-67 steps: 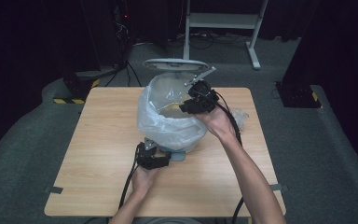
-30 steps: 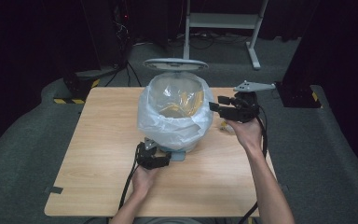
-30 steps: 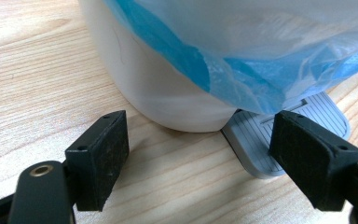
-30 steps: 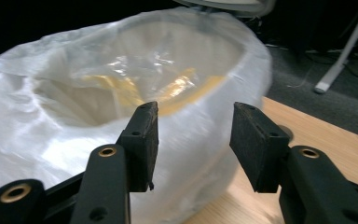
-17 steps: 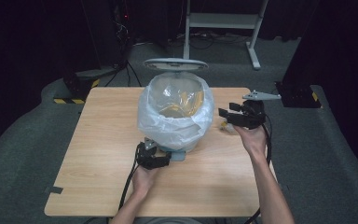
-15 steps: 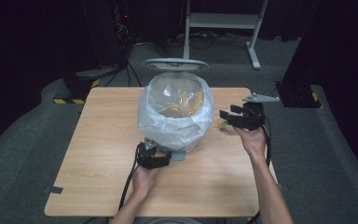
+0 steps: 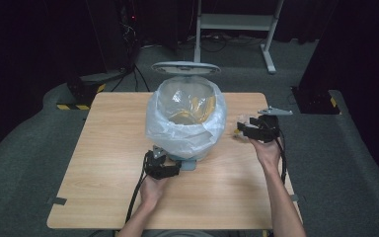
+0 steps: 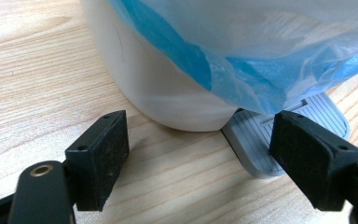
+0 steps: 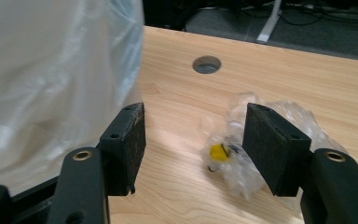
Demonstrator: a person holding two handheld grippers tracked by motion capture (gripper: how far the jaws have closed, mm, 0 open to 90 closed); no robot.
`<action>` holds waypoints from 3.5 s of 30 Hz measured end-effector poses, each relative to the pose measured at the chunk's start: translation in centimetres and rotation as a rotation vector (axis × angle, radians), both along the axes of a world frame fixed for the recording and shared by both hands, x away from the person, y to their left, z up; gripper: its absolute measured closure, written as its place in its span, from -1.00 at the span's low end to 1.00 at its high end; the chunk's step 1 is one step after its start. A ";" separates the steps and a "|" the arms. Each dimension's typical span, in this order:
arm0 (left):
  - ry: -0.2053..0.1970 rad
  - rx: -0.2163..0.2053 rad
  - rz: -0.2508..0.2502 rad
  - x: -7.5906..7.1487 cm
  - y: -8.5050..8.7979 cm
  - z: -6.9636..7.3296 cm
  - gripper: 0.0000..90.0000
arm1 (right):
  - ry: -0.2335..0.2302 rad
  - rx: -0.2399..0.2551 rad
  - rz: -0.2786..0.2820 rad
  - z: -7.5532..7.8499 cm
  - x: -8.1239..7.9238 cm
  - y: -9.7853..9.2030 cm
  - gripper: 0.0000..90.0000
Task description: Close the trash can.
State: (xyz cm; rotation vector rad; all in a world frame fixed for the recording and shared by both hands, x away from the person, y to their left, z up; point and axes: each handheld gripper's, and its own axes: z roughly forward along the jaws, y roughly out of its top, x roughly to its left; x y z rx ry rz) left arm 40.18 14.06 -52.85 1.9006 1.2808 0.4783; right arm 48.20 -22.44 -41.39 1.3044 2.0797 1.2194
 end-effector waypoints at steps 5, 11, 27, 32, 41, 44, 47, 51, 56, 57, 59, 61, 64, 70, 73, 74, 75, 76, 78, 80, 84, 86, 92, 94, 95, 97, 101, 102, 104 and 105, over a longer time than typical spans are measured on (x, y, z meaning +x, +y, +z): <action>-0.003 0.005 0.002 0.0 -0.1 0.0 -0.56 | 0.025 -0.025 -0.035 -1.8 0.4 -0.5 -0.13; -0.005 0.008 0.002 0.0 -0.1 0.0 -0.56 | 0.044 -0.052 -0.068 -3.8 1.2 -0.2 -0.15; -0.005 0.007 0.008 0.0 -0.2 0.0 -0.56 | 0.060 -0.119 -0.157 -7.9 3.3 0.6 -0.06; -0.004 0.006 0.007 0.0 -0.2 0.0 -0.56 | 0.084 -0.134 -0.187 -9.4 3.8 0.7 0.07; -0.003 0.000 0.006 0.0 -0.1 0.0 -0.55 | 0.048 -0.106 -0.214 -9.5 2.0 -0.6 0.07; -0.004 0.003 0.006 0.0 -0.2 0.0 -0.55 | 0.055 -0.109 -0.247 -9.5 1.9 -1.6 0.02; -0.004 0.002 0.005 0.0 -0.1 0.0 -0.55 | 0.053 -0.120 -0.282 -9.7 2.1 -2.4 -0.01; -0.003 0.000 0.005 0.0 -0.1 0.0 -0.55 | 0.063 -0.127 -0.303 -10.2 2.6 -2.8 0.00; -0.003 -0.001 0.007 0.0 -0.1 0.0 -0.55 | 0.065 -0.127 -0.308 -10.8 3.0 -2.9 0.04; -0.003 0.000 0.007 0.0 -0.1 0.0 -0.55 | 0.064 -0.128 -0.312 -10.8 3.0 -2.9 0.05; -0.003 -0.001 0.008 0.0 -0.2 0.0 -0.55 | 0.059 -0.128 -0.318 -10.9 3.1 -3.0 0.06; -0.002 -0.004 0.009 0.0 -0.1 0.0 -0.55 | 0.057 -0.128 -0.319 -10.9 3.1 -3.1 0.06; -0.001 -0.006 0.009 0.0 -0.1 0.0 -0.55 | 0.051 -0.141 -0.318 -10.6 3.0 -3.2 0.04; -0.002 -0.004 0.009 0.0 -0.1 0.0 -0.55 | 0.041 -0.178 -0.310 -9.6 3.6 -3.0 0.06; -0.001 -0.008 0.009 0.0 -0.1 0.0 -0.55 | 0.066 -0.183 -0.316 -10.0 3.8 -3.1 0.05; -0.001 -0.008 0.008 0.0 -0.1 0.0 -0.55 | 0.083 -0.185 -0.321 -10.5 4.0 -3.2 0.04; -0.001 -0.008 0.008 0.0 -0.1 0.0 -0.55 | 0.083 -0.185 -0.321 -10.5 4.0 -3.2 0.04; -0.001 -0.006 0.007 0.0 -0.1 0.0 -0.55 | 0.079 -0.187 -0.315 -10.5 4.0 -3.2 0.05; -0.001 -0.006 0.008 0.0 -0.1 0.0 -0.55 | 0.064 -0.192 -0.310 -10.4 4.0 -3.0 0.07; -0.003 -0.004 0.008 0.0 -0.1 0.0 -0.55 | 0.055 -0.206 -0.309 -10.4 4.0 -2.9 0.11; -0.003 -0.004 0.008 0.0 -0.1 0.0 -0.55 | 0.065 -0.211 -0.316 -10.8 4.2 -3.0 0.32; -0.002 -0.005 0.008 0.0 -0.1 0.0 -0.55 | 0.065 -0.212 -0.315 -10.9 4.3 -3.0 0.41; -0.002 -0.006 0.008 0.0 -0.1 0.0 -0.55 | 0.061 -0.229 -0.282 -11.0 4.3 -2.9 0.87; -0.001 -0.007 0.008 0.0 -0.1 0.0 -0.55 | 0.053 -0.238 -0.266 -10.9 4.2 -2.8 0.97; -0.001 -0.007 0.008 0.0 -0.1 0.0 -0.55 | 0.049 -0.244 -0.261 -10.9 4.2 -2.8 0.99; 0.000 -0.008 0.007 0.0 -0.1 0.0 -0.55 | 0.045 -0.250 -0.253 -10.8 4.1 -2.6 1.00; 0.002 -0.009 0.006 0.1 -0.1 0.0 -0.55 | 0.045 -0.253 -0.236 -10.7 3.9 -2.5 1.00; 0.002 -0.009 0.006 0.1 -0.1 0.0 -0.55 | 0.047 -0.245 -0.235 -10.7 3.7 -2.4 1.00; 0.003 -0.008 0.006 0.1 -0.1 0.0 -0.55 | 0.044 -0.235 -0.230 -10.5 3.5 -2.5 1.00; 0.003 -0.009 0.006 0.1 -0.1 0.0 -0.55 | 0.042 -0.234 -0.228 -10.4 3.4 -2.5 1.00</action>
